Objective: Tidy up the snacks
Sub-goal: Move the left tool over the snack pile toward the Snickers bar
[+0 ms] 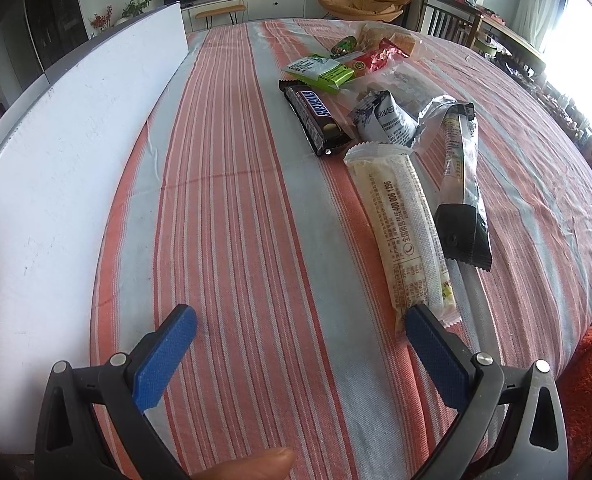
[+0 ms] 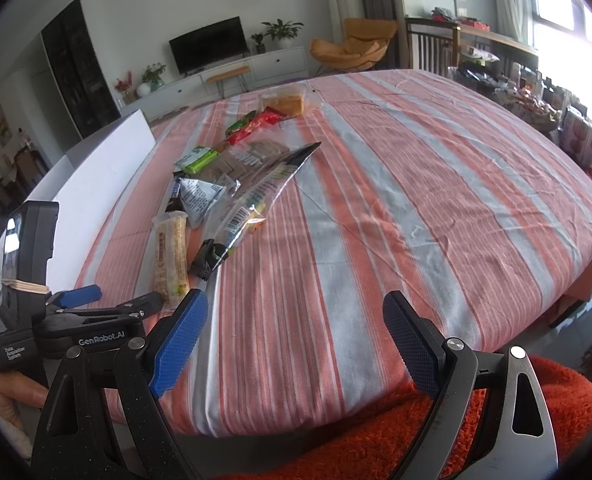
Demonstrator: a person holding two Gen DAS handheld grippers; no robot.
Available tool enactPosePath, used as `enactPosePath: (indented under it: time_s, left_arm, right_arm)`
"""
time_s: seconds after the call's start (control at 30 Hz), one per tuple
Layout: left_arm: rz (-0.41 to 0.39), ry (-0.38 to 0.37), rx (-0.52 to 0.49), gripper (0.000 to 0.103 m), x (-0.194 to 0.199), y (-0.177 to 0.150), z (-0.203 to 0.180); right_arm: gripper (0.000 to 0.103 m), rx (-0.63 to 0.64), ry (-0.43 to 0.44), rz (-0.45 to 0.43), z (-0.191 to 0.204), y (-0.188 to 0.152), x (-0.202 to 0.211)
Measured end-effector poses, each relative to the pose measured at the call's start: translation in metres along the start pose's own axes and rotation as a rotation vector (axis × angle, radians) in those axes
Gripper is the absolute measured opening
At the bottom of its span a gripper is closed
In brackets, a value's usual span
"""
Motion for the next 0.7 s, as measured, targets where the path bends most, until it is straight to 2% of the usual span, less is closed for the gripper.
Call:
enactPosePath:
  time_s: [0.6,0.7]
  left_arm:
    - [0.014,0.004,-0.03,0.103,-0.0022,0.0014,-0.0017]
    - [0.001,-0.01,-0.005,0.103,0.0031,0.0036,0.0023]
  right_arm:
    - [0.091,0.001,-0.006,0.008,-0.0009,-0.0011,-0.0001]
    - [0.091,-0.002,-0.001,0.009,0.0002,-0.0012,-0.0004]
Point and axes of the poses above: each gripper's, at about its wrist camera, not at the fingertips, and x roughly against the way its jaws point, z to its left, y to its top, the point moved 4 cm from there along -x, roughly the way its jaws point, and after that the axes turned 11 degrees about z, right-handed, at the moved point
